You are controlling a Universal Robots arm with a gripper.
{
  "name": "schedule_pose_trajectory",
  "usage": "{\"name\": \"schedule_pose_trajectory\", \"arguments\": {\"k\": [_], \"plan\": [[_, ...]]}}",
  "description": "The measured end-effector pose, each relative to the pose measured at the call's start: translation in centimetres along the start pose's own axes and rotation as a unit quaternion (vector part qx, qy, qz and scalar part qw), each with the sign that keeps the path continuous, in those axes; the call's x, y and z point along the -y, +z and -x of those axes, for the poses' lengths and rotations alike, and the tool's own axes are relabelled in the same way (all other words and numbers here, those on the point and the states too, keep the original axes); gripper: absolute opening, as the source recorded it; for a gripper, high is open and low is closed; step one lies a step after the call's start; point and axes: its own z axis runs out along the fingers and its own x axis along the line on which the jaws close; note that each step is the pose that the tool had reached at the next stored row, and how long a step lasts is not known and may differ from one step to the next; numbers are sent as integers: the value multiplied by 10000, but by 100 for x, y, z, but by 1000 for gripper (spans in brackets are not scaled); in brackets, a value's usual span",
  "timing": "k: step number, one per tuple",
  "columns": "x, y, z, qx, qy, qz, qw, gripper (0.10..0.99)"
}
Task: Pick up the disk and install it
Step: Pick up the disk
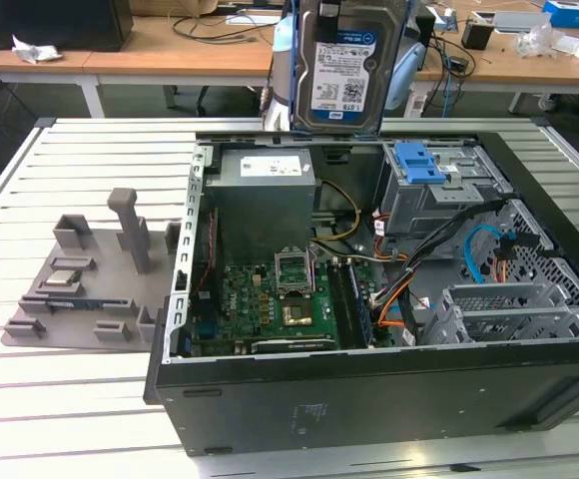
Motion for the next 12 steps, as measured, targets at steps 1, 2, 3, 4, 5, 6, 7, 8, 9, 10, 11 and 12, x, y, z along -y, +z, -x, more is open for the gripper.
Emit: {"name": "schedule_pose_trajectory", "arguments": {"k": [1, 2, 3, 4, 5, 6, 7, 8, 9, 10, 11, 12], "plan": [[3, 1, -23, 0, 0, 0, 10000, 369], [5, 1, -43, 0, 0, 0, 10000, 369], [6, 1, -54, 1, 0, 0, 10000, 369], [8, 2, -68, 0, 0, 0, 10000, 369], [10, 2, -79, 0, 0, 0, 10000, 369], [11, 2, -94, 0, 0, 0, 10000, 369], [12, 2, -102, 0, 0, 0, 10000, 369], [14, 3, -121, 0, 0, 0, 10000, 369], [16, 3, -133, 0, 0, 0, 10000, 369], [17, 3, -142, 0, 0, 0, 10000, 369], [19, 3, -159, 0, 0, 0, 10000, 369], [20, 4, -169, 0, 0, 0, 10000, 369]]}}
